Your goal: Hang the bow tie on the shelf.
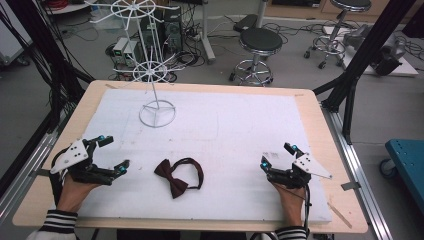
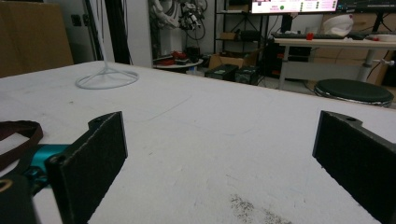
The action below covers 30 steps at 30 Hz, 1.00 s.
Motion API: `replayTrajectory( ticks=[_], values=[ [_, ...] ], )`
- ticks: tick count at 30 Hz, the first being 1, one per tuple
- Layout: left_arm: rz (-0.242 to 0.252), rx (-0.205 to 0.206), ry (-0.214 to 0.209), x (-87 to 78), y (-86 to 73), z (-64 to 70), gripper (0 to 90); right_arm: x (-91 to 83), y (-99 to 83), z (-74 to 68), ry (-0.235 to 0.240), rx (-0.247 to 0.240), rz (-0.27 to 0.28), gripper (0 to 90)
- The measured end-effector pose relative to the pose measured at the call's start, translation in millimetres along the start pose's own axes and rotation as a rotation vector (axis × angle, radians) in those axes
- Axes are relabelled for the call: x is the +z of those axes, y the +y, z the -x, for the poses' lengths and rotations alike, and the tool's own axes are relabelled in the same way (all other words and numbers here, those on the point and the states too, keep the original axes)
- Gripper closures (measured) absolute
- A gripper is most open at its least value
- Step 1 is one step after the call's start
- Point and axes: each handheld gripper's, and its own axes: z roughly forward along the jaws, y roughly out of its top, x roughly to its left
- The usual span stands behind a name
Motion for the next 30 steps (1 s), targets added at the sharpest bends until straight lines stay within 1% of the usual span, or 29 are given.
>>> replayTrajectory(
  ticks=[2,5,7,8,9,13,14,15,16,19,20,22,24,25,26,27,28,29,30],
  values=[
    [-0.021,0.011,-0.034,3.6,6.0,-0.2,1.7,-0.1,0.0,-0.1,0.000,-0.002,0.000,2.4],
    [-0.045,0.037,-0.070,9.5,12.9,1.1,1.7,-0.1,0.0,-0.1,-0.001,-0.002,0.000,2.4],
    [-0.052,0.044,-0.077,11.2,14.4,1.5,1.7,0.1,0.0,0.4,-0.002,-0.004,0.002,2.4],
    [-0.056,0.044,-0.089,13.1,15.9,1.6,1.7,0.0,0.0,0.1,-0.004,0.007,0.002,2.4],
    [-0.070,0.046,-0.100,15.6,17.7,1.5,1.7,-0.2,0.0,0.1,-0.004,0.009,0.000,2.3],
    [-0.099,0.062,-0.133,22.4,22.3,3.2,1.7,-0.3,0.1,0.5,-0.002,0.007,0.000,2.4],
    [-0.099,0.062,-0.133,22.4,22.3,3.2,1.7,-0.3,0.0,0.6,-0.001,0.008,0.001,2.4],
    [-0.109,0.070,-0.141,24.3,24.0,3.6,1.7,-0.4,0.0,0.6,-0.001,0.008,0.001,2.4],
    [-0.123,0.087,-0.157,27.9,27.5,4.3,1.7,-0.4,0.0,0.6,-0.001,0.008,0.001,2.4],
    [-0.135,0.095,-0.159,32.1,30.1,4.4,1.7,-0.3,0.0,0.5,-0.002,0.007,0.000,2.4],
    [-0.152,0.103,-0.173,35.9,33.1,4.6,1.7,-0.3,0.0,0.4,-0.003,0.007,0.001,2.4],
    [-0.158,0.106,-0.177,37.7,34.7,5.2,1.7,-0.3,0.0,0.4,-0.003,0.007,0.001,2.3],
    [-0.169,0.116,-0.193,41.5,37.8,6.1,1.7,-0.4,0.0,0.6,-0.001,0.007,0.000,2.3],
    [-0.192,0.134,-0.211,46.1,41.0,7.9,1.7,-0.3,0.0,0.7,0.000,0.008,0.001,2.3],
    [-0.192,0.134,-0.211,46.1,41.0,7.9,1.7,-0.4,0.0,0.7,0.000,0.009,0.001,2.3],
    [-0.217,0.152,-0.230,51.0,43.5,8.6,1.7,-0.4,0.0,0.9,-0.003,0.011,0.001,2.3],
    [-0.217,0.152,-0.230,51.0,43.5,8.6,1.7,-0.4,-0.1,0.9,-0.004,0.012,0.002,2.4],
    [-0.248,0.173,-0.254,55.8,45.4,9.1,1.7,-0.5,-0.1,0.9,-0.004,0.013,0.002,2.3],
    [-0.256,0.182,-0.260,57.9,45.9,9.5,1.7,-0.5,-0.1,1.0,-0.003,0.012,0.001,2.4]
  ],
)
